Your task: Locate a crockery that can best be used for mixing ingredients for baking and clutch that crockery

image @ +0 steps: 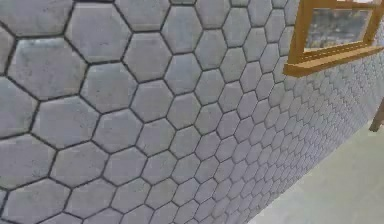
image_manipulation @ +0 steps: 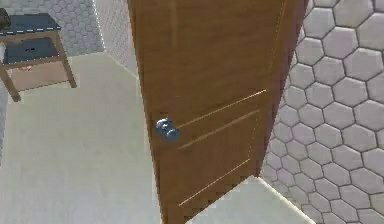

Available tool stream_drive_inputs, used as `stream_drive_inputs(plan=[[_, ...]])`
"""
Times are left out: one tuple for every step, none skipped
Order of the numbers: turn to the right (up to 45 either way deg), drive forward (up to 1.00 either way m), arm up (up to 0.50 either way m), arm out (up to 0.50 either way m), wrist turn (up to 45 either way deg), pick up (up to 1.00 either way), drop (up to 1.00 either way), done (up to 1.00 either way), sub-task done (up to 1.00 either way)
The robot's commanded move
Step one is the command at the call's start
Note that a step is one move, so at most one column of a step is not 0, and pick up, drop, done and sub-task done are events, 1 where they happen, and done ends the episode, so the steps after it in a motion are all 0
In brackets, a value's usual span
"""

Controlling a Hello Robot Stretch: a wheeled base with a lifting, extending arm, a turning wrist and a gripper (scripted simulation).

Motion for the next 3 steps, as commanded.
stream_drive_inputs(plan=[[33.0,0.0,0.0,0.0,0.0,0.0,0.0,0.0,0.0],[0.0,0.45,0.0,0.0,0.0,0.0,0.0,0.0,0.0],[21.0,0.0,0.0,0.0,0.0,0.0,0.0,0.0,0.0]])
